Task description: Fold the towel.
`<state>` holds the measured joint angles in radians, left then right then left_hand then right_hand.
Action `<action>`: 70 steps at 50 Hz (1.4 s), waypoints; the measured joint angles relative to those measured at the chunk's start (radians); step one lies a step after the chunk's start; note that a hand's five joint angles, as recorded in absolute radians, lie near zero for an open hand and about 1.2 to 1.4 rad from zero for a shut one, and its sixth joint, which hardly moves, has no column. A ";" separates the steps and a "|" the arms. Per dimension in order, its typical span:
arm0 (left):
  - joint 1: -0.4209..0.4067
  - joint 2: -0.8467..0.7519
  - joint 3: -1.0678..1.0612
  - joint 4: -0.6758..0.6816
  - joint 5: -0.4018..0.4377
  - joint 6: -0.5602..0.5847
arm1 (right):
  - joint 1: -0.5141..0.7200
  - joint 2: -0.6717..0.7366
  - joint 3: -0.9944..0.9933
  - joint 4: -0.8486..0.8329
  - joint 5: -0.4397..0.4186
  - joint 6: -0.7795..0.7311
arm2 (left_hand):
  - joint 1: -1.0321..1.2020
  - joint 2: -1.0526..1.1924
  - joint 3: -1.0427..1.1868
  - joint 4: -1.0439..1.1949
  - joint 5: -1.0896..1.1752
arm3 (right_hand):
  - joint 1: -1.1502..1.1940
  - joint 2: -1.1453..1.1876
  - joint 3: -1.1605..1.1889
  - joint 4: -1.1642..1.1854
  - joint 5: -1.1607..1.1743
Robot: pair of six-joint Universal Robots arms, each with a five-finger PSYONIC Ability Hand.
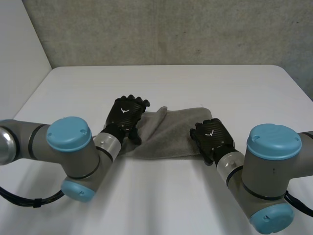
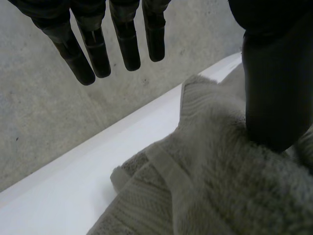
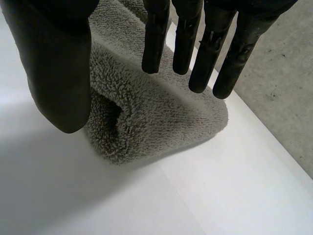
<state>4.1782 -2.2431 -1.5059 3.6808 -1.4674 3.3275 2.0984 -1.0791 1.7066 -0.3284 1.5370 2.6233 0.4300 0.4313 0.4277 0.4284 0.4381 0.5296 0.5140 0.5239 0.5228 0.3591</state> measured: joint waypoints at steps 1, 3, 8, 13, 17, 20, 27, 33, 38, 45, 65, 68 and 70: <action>0.001 -0.011 0.014 -0.006 -0.007 0.001 | 0.000 0.001 0.000 0.000 0.000 0.000 | 0.010 0.009 0.009 0.010 0.009 | 0.007 0.008 0.007 0.007 0.006; 0.006 -0.027 0.037 -0.014 -0.029 0.002 | 0.001 0.003 -0.001 0.000 0.000 0.000 | 0.028 0.025 0.028 0.030 0.027 | 0.015 0.019 0.016 0.016 0.014; 0.031 -0.054 0.085 -0.028 -0.150 0.005 | 0.001 0.007 -0.005 0.001 0.001 0.000 | 0.037 0.027 0.037 0.036 0.036 | 0.038 0.046 0.041 0.041 0.037; 0.066 -0.053 0.092 -0.042 -0.284 0.008 | -0.002 0.008 -0.007 0.000 0.002 0.000 | 0.037 0.027 0.037 0.036 0.038 | 0.070 0.080 0.075 0.077 0.070; 0.083 -0.030 0.071 -0.066 -0.326 0.005 | -0.004 0.008 -0.006 -0.004 0.002 0.000 | 0.036 0.027 0.036 0.035 0.035 | 0.095 0.101 0.099 0.100 0.093; 0.081 -0.002 0.041 -0.083 -0.325 0.001 | -0.005 0.008 -0.004 -0.010 0.002 0.000 | 0.035 0.027 0.035 0.034 0.028 | 0.111 0.113 0.114 0.115 0.109; 0.025 0.064 -0.035 -0.096 -0.292 -0.003 | -0.005 0.008 -0.001 -0.017 0.002 0.000 | 0.030 0.023 0.030 0.034 0.009 | 0.161 0.174 0.170 0.168 0.160; -0.035 0.118 -0.109 -0.091 -0.277 -0.001 | -0.004 0.009 0.002 -0.028 0.002 0.002 | 0.007 0.008 0.002 0.012 -0.026 | 0.199 0.211 0.204 0.204 0.193; -0.067 0.158 -0.158 -0.073 -0.276 0.002 | -0.002 0.014 0.003 -0.037 0.001 0.003 | 0.001 0.008 -0.003 0.012 -0.034 | 0.199 0.211 0.205 0.205 0.193; -0.072 0.177 -0.180 -0.040 -0.278 0.004 | -0.003 0.028 0.000 -0.039 0.001 0.003 | 0.000 0.008 -0.003 0.012 -0.036 | 0.540 0.561 0.539 0.545 0.529; -0.037 0.238 -0.187 -0.006 -0.279 0.006 | -0.176 -0.171 0.069 0.191 0.002 -0.213 | -0.037 -0.032 -0.051 -0.034 -0.079 | 0.758 0.810 0.804 0.809 0.802; -0.034 0.253 -0.186 -0.007 -0.278 0.006 | -0.239 -0.227 0.085 0.228 -0.014 -0.311 | -0.039 -0.036 -0.052 -0.034 -0.081 | 0.762 0.810 0.804 0.809 0.803; -0.033 0.259 -0.186 -0.007 -0.278 0.006 | -0.262 -0.251 0.084 0.243 -0.022 -0.358 | -0.040 -0.036 -0.052 -0.034 -0.081 | 0.763 0.810 0.804 0.809 0.803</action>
<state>4.1452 -1.9843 -1.6915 3.6739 -1.7458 3.3333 1.8365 -1.3300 1.7910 -0.0858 1.5151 2.2658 0.3900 0.3957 0.3758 0.3940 0.3571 1.2924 1.3242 1.3279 1.3318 1.1617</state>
